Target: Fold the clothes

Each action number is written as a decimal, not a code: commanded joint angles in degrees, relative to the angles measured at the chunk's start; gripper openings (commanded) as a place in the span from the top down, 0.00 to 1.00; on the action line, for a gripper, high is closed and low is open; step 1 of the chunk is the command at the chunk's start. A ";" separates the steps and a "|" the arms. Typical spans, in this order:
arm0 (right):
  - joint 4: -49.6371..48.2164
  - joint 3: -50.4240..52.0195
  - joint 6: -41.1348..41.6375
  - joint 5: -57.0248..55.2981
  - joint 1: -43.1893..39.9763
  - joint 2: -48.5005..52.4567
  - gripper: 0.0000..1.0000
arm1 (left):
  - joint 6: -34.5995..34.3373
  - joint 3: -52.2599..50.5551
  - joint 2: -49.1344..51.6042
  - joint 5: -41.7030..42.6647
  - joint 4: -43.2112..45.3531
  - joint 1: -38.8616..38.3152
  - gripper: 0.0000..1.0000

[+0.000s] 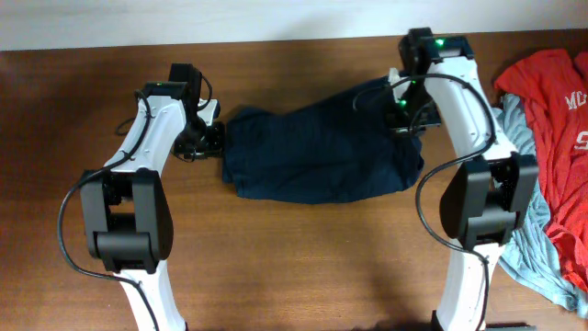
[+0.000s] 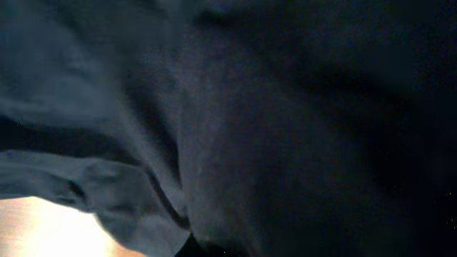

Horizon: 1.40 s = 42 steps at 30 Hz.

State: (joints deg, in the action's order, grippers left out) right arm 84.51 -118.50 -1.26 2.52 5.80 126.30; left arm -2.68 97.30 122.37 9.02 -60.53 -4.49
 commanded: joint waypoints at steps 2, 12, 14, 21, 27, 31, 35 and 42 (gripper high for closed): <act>0.28 -1.75 3.39 -1.70 7.13 0.28 0.96 | -0.57 -0.24 -0.44 1.07 1.25 -1.20 0.59; -7.17 -1.73 10.84 4.02 19.54 0.28 0.96 | -0.52 -7.30 -0.28 -0.44 7.67 -3.08 0.59; -9.44 -1.73 11.28 6.19 21.22 0.28 0.96 | -0.55 -9.25 -0.22 -0.42 8.63 -3.08 0.59; -14.75 -1.70 12.72 8.33 25.09 0.52 0.96 | -0.52 -13.22 -0.22 -0.44 10.54 -3.08 0.59; -19.91 -1.66 12.74 10.62 28.55 0.63 0.96 | -0.52 -13.75 -0.22 -0.44 11.06 -3.08 0.59; -21.88 -1.60 14.43 10.62 30.77 1.38 0.96 | -0.52 -13.75 -0.22 -0.44 11.06 -3.08 0.59; -23.67 -0.85 15.76 10.80 32.13 3.41 0.96 | -0.52 -13.75 -0.22 -0.44 11.06 -3.08 0.59; -24.04 -0.76 14.43 20.15 32.48 6.88 0.76 | -0.52 -13.75 -0.22 -0.44 11.02 -3.08 0.59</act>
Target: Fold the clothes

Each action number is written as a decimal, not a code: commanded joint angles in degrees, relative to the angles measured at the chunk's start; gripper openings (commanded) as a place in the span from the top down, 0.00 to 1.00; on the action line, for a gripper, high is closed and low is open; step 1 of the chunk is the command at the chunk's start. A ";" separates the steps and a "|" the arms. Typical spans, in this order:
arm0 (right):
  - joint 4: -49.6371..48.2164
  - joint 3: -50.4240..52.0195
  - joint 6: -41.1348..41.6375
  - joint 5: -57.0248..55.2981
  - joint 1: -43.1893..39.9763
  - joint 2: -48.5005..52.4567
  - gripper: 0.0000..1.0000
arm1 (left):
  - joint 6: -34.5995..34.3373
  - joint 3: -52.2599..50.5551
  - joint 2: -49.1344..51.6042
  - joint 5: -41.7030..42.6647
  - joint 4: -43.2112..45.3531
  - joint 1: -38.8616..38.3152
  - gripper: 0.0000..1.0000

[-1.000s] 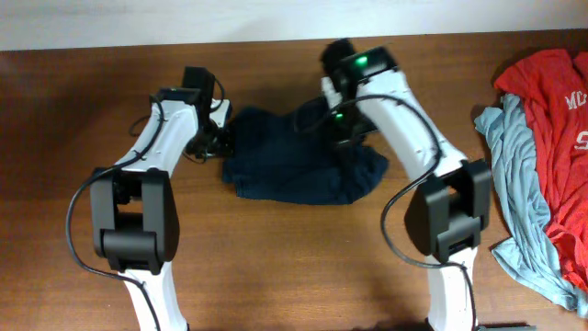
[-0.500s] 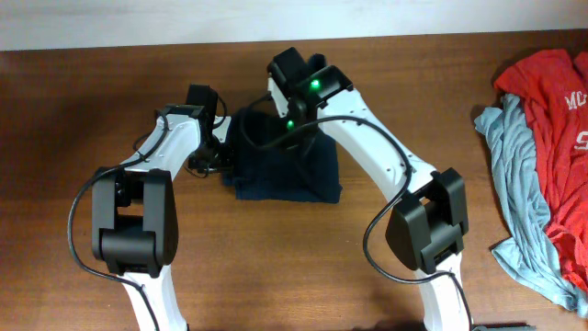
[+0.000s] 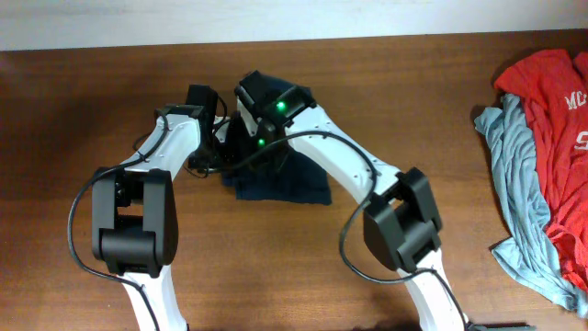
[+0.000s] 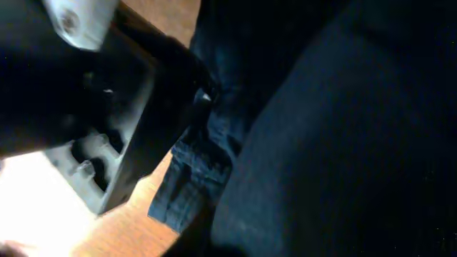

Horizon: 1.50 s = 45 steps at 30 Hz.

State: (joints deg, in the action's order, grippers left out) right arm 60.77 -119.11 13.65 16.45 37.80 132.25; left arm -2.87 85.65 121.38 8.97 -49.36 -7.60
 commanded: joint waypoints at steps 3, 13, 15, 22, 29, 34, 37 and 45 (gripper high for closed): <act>-0.17 -0.17 -4.42 9.70 0.42 0.50 0.62 | -0.33 -2.10 0.76 -0.39 -0.13 0.02 0.59; 4.44 -1.22 -8.48 12.74 0.33 -6.25 0.46 | -0.33 -2.10 0.76 -0.42 -0.15 0.02 0.59; 4.48 -1.31 -10.32 14.78 0.33 -8.48 0.45 | -0.33 -2.08 0.74 -0.42 -0.26 0.02 0.60; 4.66 -1.33 -10.25 13.75 -1.25 -13.18 0.40 | -0.35 3.39 0.68 -4.74 -7.80 0.79 0.60; 7.45 -0.85 -10.23 5.70 -8.02 -12.90 0.41 | -0.37 14.67 0.35 -16.09 -19.78 2.10 0.60; 7.10 3.15 -9.94 5.31 -11.80 -12.76 0.76 | -0.37 25.75 0.17 -19.43 -26.45 3.15 0.59; 4.48 8.59 -6.45 5.35 -12.81 -12.24 0.89 | -0.31 32.50 0.00 -16.68 -28.30 3.23 0.59; -14.84 25.31 -3.26 16.33 -10.69 -10.05 0.96 | 14.64 36.00 0.74 11.28 -22.21 0.66 0.69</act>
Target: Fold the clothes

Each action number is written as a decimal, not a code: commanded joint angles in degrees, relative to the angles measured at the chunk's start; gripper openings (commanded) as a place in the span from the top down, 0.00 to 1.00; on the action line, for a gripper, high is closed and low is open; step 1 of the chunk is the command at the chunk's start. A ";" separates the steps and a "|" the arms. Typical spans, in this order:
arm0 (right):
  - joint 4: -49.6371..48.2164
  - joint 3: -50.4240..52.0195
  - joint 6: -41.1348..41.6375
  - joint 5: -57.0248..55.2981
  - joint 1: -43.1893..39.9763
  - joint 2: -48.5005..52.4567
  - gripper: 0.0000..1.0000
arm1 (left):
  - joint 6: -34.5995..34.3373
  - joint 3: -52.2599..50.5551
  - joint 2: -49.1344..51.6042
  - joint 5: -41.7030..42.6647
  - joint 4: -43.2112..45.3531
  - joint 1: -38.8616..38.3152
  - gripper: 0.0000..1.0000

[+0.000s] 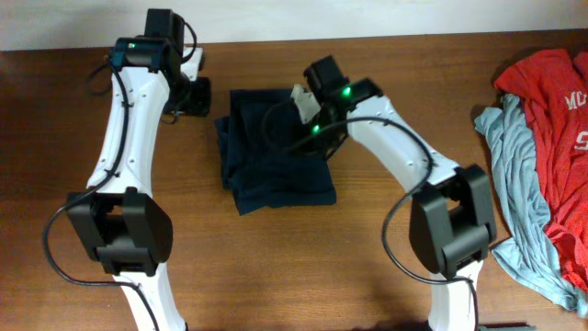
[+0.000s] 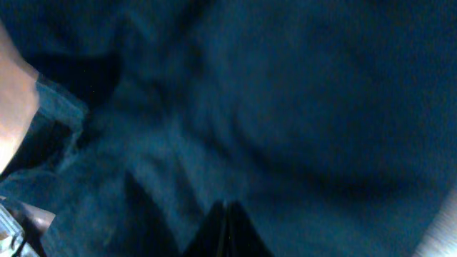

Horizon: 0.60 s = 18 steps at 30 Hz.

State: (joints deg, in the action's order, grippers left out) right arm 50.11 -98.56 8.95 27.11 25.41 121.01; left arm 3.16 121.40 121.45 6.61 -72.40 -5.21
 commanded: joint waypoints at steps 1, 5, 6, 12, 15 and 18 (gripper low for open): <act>-6.19 6.27 2.21 5.16 2.03 1.22 0.96 | 10.25 0.13 1.14 14.71 1.27 -2.36 0.70; -11.61 12.59 7.87 2.60 2.34 1.31 0.96 | 13.27 0.13 3.67 14.86 1.20 -4.81 0.70; -12.52 13.77 8.11 2.62 2.32 1.31 0.96 | 13.27 0.13 4.50 15.10 1.18 -5.31 0.70; -16.04 18.23 7.78 2.62 2.29 1.31 0.96 | 13.92 0.13 9.49 15.98 1.84 -7.89 0.70; -16.63 18.21 7.43 2.64 2.27 1.31 0.96 | 14.49 0.13 12.15 13.81 2.58 -8.41 0.71; -16.70 18.21 7.43 2.64 2.29 1.31 0.96 | 9.51 0.13 14.21 5.46 4.44 -8.22 0.75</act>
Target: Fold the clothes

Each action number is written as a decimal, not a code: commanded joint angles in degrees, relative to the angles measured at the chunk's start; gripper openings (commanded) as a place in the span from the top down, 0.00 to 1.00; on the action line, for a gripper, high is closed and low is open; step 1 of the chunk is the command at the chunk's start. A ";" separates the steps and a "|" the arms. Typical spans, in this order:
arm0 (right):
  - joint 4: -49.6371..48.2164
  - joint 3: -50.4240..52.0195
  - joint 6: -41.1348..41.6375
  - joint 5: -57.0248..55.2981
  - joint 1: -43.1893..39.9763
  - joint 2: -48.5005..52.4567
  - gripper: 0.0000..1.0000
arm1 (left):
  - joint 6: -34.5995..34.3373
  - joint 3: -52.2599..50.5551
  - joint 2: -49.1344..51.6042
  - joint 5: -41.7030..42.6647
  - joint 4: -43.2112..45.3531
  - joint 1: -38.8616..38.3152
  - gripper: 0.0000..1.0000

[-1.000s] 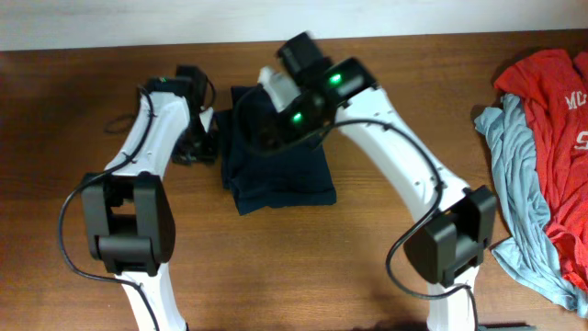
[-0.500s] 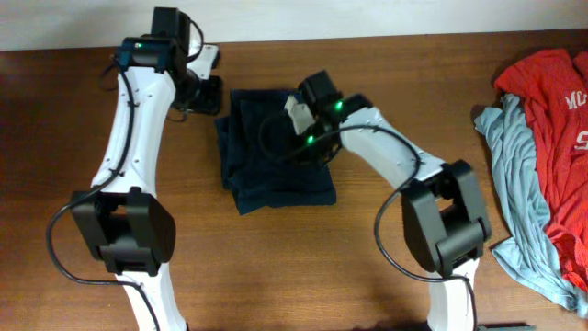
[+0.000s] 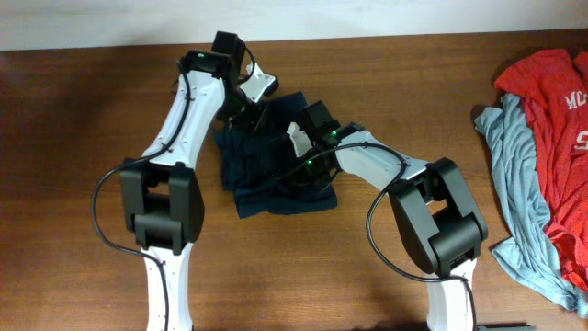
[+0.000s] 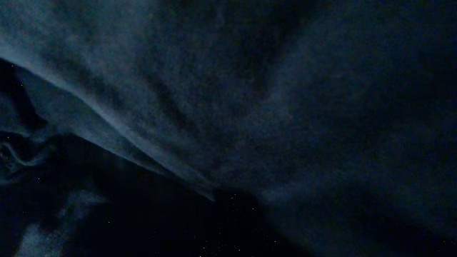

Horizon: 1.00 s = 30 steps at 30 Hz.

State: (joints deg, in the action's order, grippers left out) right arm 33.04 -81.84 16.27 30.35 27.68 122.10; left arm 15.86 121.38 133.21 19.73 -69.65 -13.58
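A dark navy garment [image 3: 276, 179] lies folded into a rough square on the wooden table, left of centre in the overhead view. My left gripper [image 3: 250, 108] reaches down onto its far edge; its jaws are hidden against the dark cloth. My right gripper [image 3: 296, 158] is pressed low onto the middle of the garment. The right wrist view shows only navy cloth [image 4: 285, 107] with a fold ridge running across it, and no fingers.
A red shirt [image 3: 551, 92] and a pale blue-grey shirt [image 3: 514, 184] lie heaped at the table's right edge. Bare wood [image 3: 413, 83] separates them from the navy garment. The wall edge runs along the back.
My left gripper was off the garment at the back left and now sits on its far edge. The right gripper has shifted slightly left and lower on the cloth.
The navy garment first lay spread wide, with a gripper at each end. Then the right gripper was over at the left end and the cloth lay doubled. After that the left arm stood away at the back left. Now both grippers are on the folded square.
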 commanded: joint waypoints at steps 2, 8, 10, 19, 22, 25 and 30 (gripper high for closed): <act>0.37 1.49 0.09 -0.59 0.00 0.22 0.96 | -7.08 0.15 2.91 -13.29 3.67 0.57 0.75; 0.50 1.49 0.11 -0.61 0.00 0.22 0.96 | -13.03 2.82 2.82 -26.69 7.85 3.06 0.70; 0.81 1.49 0.09 -0.55 -0.02 0.22 0.96 | -13.07 8.46 2.49 -25.40 2.27 4.20 0.70; 4.66 0.00 -10.36 8.61 -2.29 -7.82 0.96 | -10.99 26.77 0.09 -6.32 -18.95 3.85 0.68; 4.28 -0.07 -11.61 7.93 -3.87 -15.47 0.95 | -7.63 27.39 -0.44 -1.49 -22.36 2.69 0.68; 4.52 -0.09 -11.52 7.13 -5.22 -19.50 0.94 | -4.37 27.32 -0.24 0.44 -24.33 1.22 0.68; 7.58 0.04 -11.13 5.81 -6.34 -19.61 0.92 | -1.99 25.24 0.28 -0.37 -22.80 -1.33 0.68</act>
State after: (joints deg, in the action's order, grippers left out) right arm 38.92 -82.08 5.80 36.97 21.98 101.10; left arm 10.15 147.92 134.34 17.45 -93.43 -13.30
